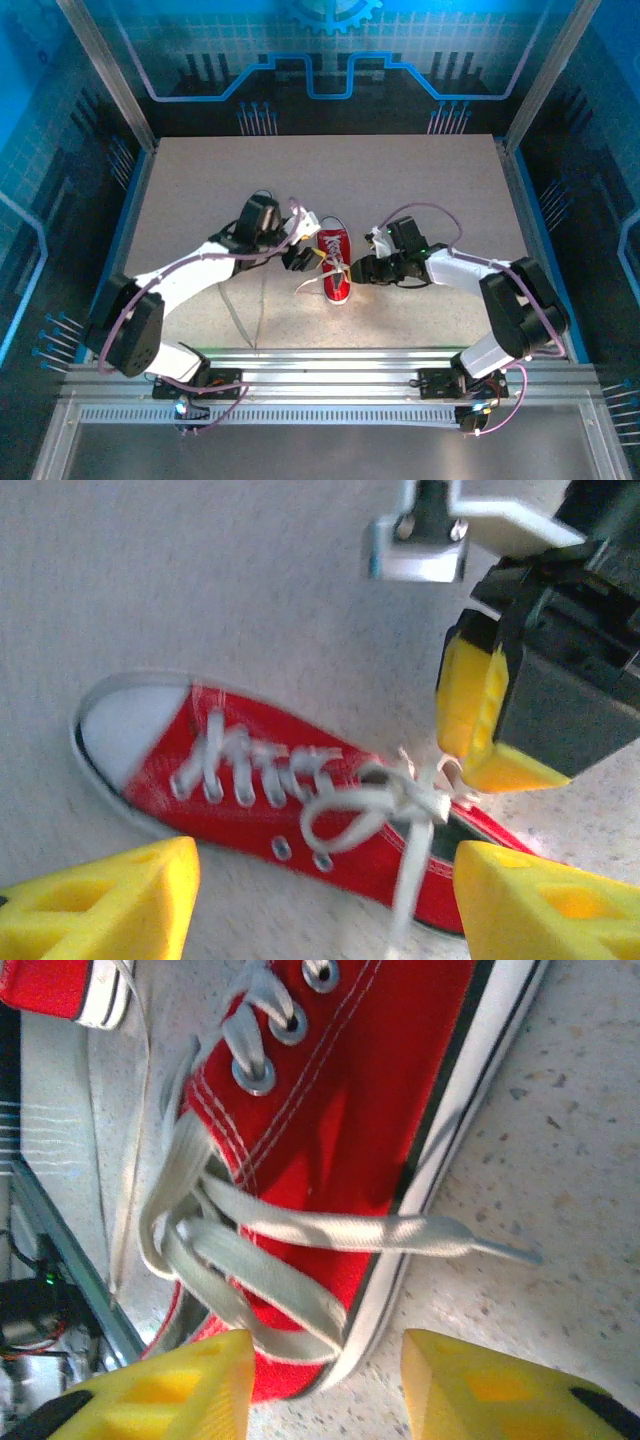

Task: Tie the shoes

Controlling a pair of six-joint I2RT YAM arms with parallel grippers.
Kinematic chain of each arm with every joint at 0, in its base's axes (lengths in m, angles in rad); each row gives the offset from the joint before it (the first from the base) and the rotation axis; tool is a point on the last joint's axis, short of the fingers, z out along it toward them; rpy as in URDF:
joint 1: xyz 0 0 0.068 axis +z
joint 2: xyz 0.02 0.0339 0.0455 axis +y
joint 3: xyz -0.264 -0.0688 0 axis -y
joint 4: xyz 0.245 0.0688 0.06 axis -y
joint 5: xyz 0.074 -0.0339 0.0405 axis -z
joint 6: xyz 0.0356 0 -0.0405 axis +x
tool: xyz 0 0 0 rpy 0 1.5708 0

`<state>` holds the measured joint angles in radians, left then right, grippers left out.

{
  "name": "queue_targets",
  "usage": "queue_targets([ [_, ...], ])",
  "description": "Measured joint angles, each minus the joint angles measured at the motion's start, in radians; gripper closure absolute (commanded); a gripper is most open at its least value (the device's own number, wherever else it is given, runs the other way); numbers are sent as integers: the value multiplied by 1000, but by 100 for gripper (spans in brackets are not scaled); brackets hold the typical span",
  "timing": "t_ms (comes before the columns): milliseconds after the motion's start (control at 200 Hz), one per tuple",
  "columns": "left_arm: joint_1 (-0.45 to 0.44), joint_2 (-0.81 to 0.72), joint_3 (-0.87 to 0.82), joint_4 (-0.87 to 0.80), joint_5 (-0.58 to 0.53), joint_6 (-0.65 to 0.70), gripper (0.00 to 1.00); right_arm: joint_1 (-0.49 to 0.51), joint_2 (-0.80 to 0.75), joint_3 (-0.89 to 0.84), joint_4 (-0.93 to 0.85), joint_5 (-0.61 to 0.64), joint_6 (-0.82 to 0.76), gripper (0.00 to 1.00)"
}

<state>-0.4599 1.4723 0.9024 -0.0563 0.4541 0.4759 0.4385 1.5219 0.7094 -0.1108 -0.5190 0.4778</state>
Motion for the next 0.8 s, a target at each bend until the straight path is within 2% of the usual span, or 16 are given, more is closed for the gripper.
queue_targets([
  [200,37,132,148,-182,86,370,26,0,-81,13,-87,53,-181,48],
  [340,41,220,197,-292,106,541,25,22,-66,38,-127,68,-268,45],
  [620,37,266,214,-325,108,702,23,92,26,102,-152,105,-344,43],
  [800,21,297,225,-312,100,744,24,99,45,111,-163,150,-356,55],
])
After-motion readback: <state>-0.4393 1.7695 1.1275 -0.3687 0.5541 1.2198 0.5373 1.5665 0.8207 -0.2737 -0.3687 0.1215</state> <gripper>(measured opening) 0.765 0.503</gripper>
